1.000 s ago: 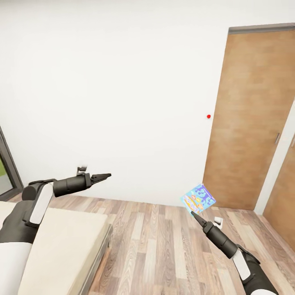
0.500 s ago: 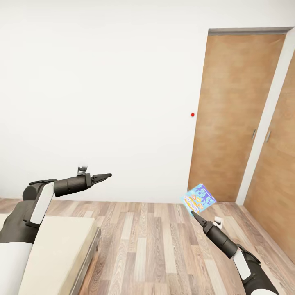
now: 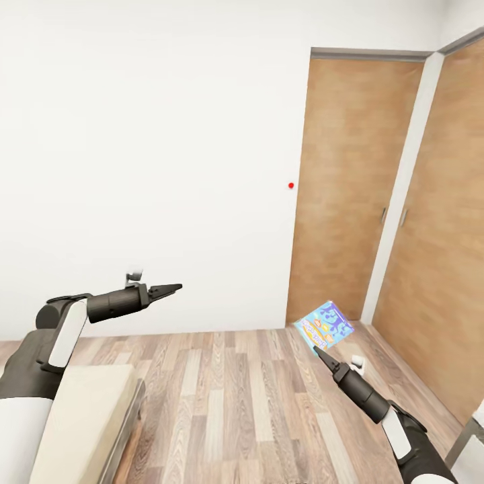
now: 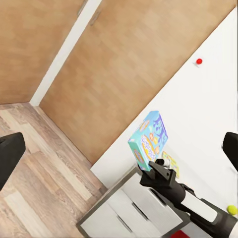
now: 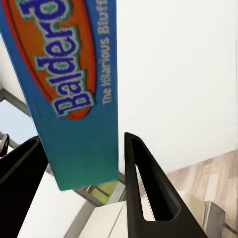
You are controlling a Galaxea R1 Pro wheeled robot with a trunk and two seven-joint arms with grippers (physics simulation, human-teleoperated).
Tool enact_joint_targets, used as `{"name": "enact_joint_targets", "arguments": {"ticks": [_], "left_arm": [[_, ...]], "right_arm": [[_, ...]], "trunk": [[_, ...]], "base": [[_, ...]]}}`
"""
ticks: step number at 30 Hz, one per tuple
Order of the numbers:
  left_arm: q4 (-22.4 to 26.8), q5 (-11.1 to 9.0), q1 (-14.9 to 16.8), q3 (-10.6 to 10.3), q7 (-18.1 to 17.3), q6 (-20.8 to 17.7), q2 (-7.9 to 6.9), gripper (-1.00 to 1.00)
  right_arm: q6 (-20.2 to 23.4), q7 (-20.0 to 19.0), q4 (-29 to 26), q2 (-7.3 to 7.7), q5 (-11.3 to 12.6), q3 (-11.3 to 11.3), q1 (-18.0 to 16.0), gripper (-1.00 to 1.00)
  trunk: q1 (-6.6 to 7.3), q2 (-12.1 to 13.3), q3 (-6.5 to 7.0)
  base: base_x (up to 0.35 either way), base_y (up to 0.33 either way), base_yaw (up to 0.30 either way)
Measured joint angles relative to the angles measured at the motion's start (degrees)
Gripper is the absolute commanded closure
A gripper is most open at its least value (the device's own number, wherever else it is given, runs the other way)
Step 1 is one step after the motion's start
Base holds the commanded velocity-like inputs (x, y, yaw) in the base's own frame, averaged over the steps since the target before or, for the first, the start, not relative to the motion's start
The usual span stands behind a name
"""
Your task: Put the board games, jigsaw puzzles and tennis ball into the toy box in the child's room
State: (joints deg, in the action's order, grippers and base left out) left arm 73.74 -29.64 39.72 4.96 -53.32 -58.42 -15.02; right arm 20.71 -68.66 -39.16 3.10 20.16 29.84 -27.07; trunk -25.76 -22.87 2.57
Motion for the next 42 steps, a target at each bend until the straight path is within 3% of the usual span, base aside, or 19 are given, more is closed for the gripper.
{"name": "enact_joint_targets", "arguments": {"ticks": [20,34,42], "left_arm": [[0.1,-0.1,0.0,-0.1,-0.2,0.0,0.04,-1.00],[0.1,-0.1,0.0,-0.1,0.0,-0.1,0.08,-1.00],[0.1,-0.1,0.0,-0.1,-0.2,-0.1,0.08,-1.00]], "right_arm": [[0.0,0.0,0.1,0.07,-0.1,0.1,0.0,1.00],[-0.3,-0.1,0.1,0.02,0.0,0.0,0.0,1.00],[-0.6,-0.3,0.1,-0.05,0.0,3.1,0.1,1.00]], "trunk": [[0.00,0.0,-0.71],[0.03,0.0,-1.20],[0.00,0.0,-1.30]], "base": [[0.004,0.006,-0.229],[0.248,0.114,-0.207],[0.169,0.003,-0.040]]}}
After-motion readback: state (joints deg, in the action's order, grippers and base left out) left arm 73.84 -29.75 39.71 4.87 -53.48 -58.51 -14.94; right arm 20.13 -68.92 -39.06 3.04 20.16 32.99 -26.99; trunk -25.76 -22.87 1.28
